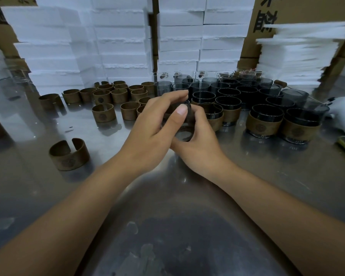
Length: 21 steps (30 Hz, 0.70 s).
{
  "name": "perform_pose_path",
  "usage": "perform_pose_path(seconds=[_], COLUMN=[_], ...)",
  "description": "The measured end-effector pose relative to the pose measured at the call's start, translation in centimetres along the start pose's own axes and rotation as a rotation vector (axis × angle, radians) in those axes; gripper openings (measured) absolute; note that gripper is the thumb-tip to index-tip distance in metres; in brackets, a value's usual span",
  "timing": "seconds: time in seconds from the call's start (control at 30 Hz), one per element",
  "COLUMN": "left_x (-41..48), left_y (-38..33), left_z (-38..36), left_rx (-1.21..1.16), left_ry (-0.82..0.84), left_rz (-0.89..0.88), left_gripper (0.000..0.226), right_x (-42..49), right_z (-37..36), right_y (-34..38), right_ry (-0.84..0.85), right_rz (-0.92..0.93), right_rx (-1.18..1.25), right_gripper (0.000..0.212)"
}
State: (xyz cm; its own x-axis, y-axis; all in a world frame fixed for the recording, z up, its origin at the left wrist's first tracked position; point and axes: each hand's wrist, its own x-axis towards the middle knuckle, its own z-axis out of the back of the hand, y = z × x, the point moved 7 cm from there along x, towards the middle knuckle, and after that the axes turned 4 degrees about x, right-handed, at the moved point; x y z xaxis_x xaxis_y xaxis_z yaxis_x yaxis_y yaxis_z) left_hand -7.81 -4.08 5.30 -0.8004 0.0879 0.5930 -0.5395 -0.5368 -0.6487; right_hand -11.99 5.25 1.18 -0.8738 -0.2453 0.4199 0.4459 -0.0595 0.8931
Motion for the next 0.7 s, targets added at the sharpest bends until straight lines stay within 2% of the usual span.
perform_pose_path(seconds=[0.13,0.27,0.47,0.7], left_x=[-0.2,-0.2,0.0,0.1], left_y=[-1.0,-1.6,-1.2,0.0], left_z=[0.0,0.4,1.1,2.0], left_rx=[-0.036,-0.053,-0.054,0.042], left_ry=[-0.014,-0.054,-0.146,-0.249], left_rz=[-0.049,-0.084,-0.046,-0.008], left_gripper=[0.042,0.031,0.017,0.015], right_x=[0.1,0.3,0.3,0.3], right_z=[0.2,0.6,0.8,1.1], right_y=[-0.1,-0.4,-1.1,-1.2], right_ry=[-0.019,-0.057,-0.106,-0.132], right_rz=[-0.02,-0.066,-0.136,-0.155], right_rx=[0.006,0.032,0.081,0.078], right_gripper=[0.06,0.054,0.059,0.055])
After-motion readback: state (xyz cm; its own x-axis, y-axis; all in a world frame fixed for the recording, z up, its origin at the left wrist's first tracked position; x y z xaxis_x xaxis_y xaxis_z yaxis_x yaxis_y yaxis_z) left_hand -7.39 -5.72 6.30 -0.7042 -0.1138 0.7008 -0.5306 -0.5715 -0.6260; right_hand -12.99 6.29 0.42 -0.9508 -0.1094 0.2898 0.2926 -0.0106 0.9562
